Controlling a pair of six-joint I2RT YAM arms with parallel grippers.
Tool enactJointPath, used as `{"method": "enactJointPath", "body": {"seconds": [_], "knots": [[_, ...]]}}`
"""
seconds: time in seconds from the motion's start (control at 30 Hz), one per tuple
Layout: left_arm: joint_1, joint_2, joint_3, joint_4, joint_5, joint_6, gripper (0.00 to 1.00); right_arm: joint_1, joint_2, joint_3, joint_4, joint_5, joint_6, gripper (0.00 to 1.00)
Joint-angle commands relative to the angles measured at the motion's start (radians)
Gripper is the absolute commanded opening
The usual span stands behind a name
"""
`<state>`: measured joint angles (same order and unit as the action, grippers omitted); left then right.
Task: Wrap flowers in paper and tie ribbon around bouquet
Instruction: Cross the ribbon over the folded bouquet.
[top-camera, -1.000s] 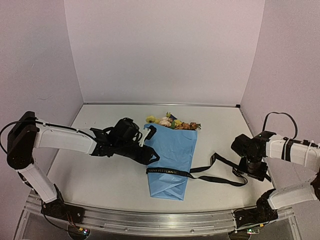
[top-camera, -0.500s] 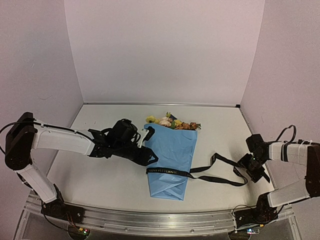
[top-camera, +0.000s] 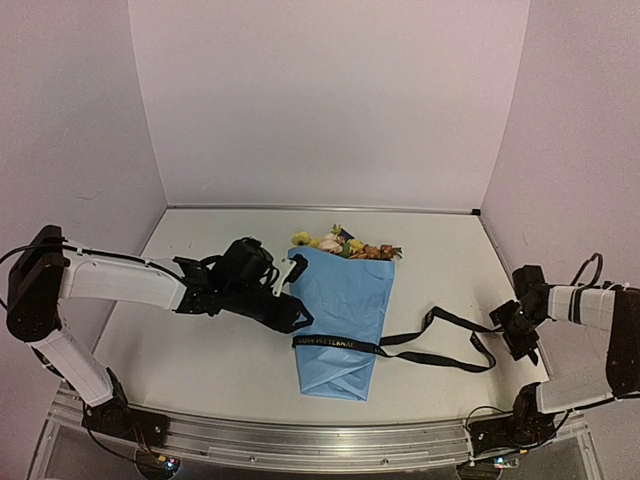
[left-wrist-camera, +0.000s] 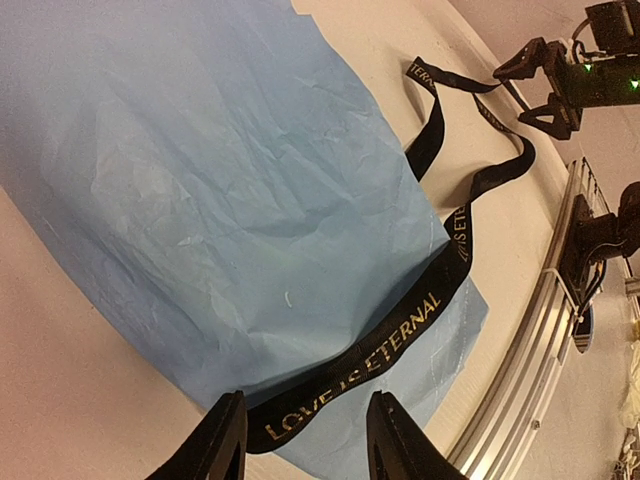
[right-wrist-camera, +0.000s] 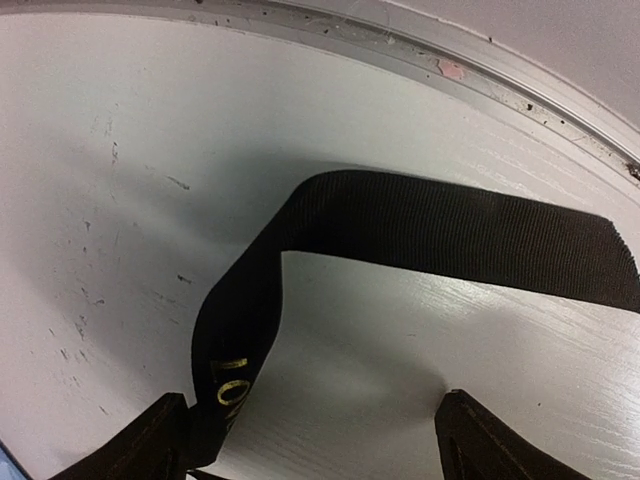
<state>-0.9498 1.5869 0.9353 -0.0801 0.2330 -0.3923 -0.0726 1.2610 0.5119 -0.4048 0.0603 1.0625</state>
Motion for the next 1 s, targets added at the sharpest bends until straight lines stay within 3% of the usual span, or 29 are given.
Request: {"method": "enactJointPath", "body": {"seconds": [0.0, 0.1, 0.4, 0.47, 0.6, 0.77, 0.97], "knots": [[0.002, -0.069, -0.003, -0.026, -0.015, 0.016, 0.43, -0.017, -0.008, 0.025, 0.000, -0.016, 0.002, 0.87], [0.002, -0.082, -0.015, -0.028, -0.022, 0.013, 0.43, -0.059, 0.039, 0.064, -0.003, -0.047, -0.011, 0.82], [0.000, -0.097, -0.062, -0.032, -0.037, 0.033, 0.46, -0.123, 0.157, 0.162, -0.010, -0.128, -0.056, 0.46], [-0.001, -0.093, -0.075, -0.020, -0.034, 0.032, 0.48, -0.126, 0.179, 0.182, -0.014, -0.152, -0.070, 0.36], [-0.014, -0.070, -0.069, -0.026, -0.046, 0.053, 0.48, -0.126, 0.194, 0.235, -0.028, -0.219, -0.103, 0.03], [-0.054, -0.005, -0.003, -0.087, -0.092, 0.130, 0.49, -0.072, 0.126, 0.344, -0.107, -0.292, -0.195, 0.00], [-0.075, 0.060, 0.064, -0.114, -0.137, 0.194, 0.52, 0.104, 0.034, 0.497, -0.191, -0.442, -0.386, 0.00]]}}
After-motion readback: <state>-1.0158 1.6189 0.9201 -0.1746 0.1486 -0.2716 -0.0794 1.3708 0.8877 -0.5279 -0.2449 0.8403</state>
